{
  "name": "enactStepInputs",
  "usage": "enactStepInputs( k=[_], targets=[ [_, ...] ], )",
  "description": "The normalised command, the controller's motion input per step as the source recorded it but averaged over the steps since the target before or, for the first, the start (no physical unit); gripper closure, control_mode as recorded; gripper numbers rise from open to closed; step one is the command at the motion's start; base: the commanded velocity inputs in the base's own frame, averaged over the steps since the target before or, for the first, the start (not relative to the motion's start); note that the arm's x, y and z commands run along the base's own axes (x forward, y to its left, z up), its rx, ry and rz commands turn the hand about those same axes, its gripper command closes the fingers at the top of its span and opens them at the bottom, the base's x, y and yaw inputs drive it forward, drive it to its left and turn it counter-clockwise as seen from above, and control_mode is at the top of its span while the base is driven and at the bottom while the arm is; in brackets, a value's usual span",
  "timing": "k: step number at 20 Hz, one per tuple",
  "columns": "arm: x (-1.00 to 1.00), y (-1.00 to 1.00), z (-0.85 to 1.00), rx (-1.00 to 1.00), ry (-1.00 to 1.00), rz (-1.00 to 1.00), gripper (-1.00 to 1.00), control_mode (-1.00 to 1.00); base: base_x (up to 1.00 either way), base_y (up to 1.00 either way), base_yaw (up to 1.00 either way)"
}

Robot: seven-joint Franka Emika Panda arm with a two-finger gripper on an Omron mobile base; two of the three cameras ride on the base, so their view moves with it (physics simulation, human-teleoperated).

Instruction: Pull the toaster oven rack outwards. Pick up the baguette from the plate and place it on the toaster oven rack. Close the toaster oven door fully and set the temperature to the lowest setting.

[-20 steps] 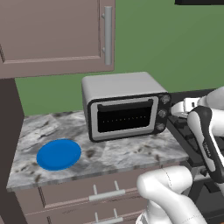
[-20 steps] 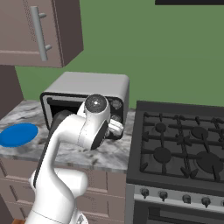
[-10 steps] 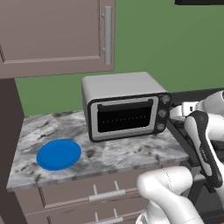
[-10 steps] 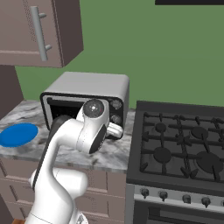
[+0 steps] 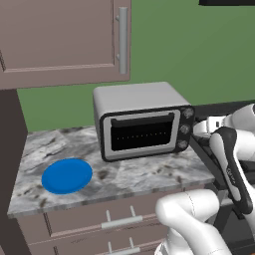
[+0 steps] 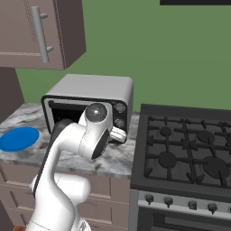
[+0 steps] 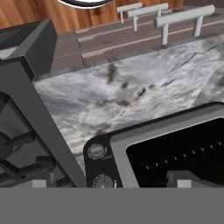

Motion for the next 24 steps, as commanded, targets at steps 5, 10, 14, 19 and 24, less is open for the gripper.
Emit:
enactStepInputs(
  k=[5,10,14,19,24],
  targets=[
    [0.00,0.00,0.00,0.00,0.00,0.00,-1.00,-1.00,0.00,0.00,0.00],
    [-0.07,-0.02,0.00,-0.04,-0.05,0.02,-1.00,-1.00,0.00,0.00,0.00],
    [-0.06,-0.15,0.17,-0.41,-0.22,0.27,-1.00,-1.00,0.00,0.00,0.00],
    [0.06,-0.34,0.05,-0.55,-0.28,0.19,-1.00,-1.00,0.00,0.00,0.00],
    [0.67,-0.28,0.21,-0.64,-0.20,0.25,-1.00,-1.00,0.00,0.00,0.00]
  ],
)
